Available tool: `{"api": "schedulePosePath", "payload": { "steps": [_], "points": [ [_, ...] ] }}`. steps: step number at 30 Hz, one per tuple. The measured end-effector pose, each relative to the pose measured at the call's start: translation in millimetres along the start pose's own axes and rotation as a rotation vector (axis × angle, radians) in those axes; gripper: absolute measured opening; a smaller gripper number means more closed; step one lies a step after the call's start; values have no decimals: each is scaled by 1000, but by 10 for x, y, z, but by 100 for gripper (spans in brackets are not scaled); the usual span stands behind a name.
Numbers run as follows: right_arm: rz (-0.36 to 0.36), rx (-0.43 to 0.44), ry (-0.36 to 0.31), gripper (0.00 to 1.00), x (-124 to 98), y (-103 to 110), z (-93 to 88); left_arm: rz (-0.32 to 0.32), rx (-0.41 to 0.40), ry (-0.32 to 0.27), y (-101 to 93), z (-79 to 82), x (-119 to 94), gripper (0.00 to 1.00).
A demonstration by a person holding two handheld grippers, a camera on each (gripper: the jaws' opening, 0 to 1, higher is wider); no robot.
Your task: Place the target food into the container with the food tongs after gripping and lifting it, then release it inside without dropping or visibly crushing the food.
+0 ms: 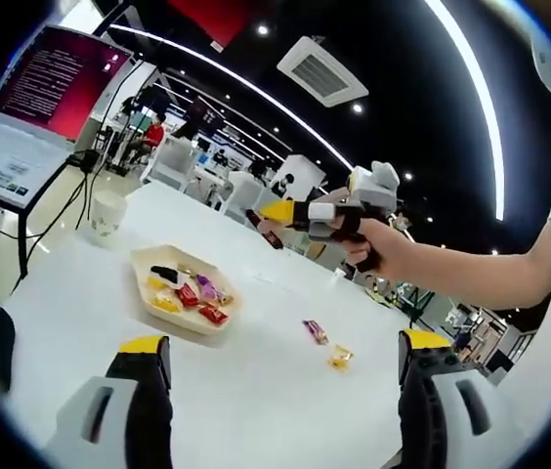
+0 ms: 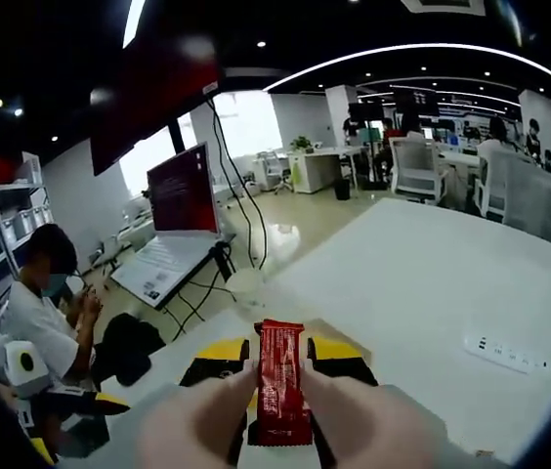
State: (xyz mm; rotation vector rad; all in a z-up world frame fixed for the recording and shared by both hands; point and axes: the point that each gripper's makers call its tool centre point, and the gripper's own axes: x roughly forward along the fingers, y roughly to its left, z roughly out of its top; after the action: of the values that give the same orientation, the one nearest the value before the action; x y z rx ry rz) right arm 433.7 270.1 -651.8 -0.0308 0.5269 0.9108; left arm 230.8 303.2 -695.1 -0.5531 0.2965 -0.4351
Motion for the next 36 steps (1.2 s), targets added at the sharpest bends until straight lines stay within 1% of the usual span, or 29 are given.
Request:
{"api": "schedulePosePath", "payload": {
  "steps": [11, 13, 15, 20, 23, 26, 29, 30, 33, 36],
  "points": [
    [21, -8, 1, 23, 98, 56, 69, 20, 2, 7, 47, -20, -35, 97],
    [6, -11, -9, 22, 110, 29, 98, 24, 0, 5, 67, -18, -39, 97],
    [13, 1, -10, 22, 135, 44, 120, 30, -1, 2, 83, -8, -48, 96],
    [21, -3, -13, 23, 174, 134, 156, 44, -9, -5, 133, -5, -78, 95],
    [29, 1, -20, 23, 204, 140, 168, 58, -36, 0, 169, -20, -98, 93],
    [41, 8, -18, 23, 231, 171, 161, 62, -38, -13, 175, 6, -103, 92],
    [53, 14, -3, 24, 266, 188, 134, 63, -42, -28, 173, 38, -102, 92],
    [57, 25, 1, 26, 273, 197, 132, 62, -44, -29, 172, 40, -100, 92],
    [36, 102, -20, 28, 269, 160, 182, 61, -60, -20, 156, 26, -90, 92],
    [30, 130, -37, 28, 262, 116, 220, 60, -62, -23, 149, 24, -86, 92]
  ]
}}
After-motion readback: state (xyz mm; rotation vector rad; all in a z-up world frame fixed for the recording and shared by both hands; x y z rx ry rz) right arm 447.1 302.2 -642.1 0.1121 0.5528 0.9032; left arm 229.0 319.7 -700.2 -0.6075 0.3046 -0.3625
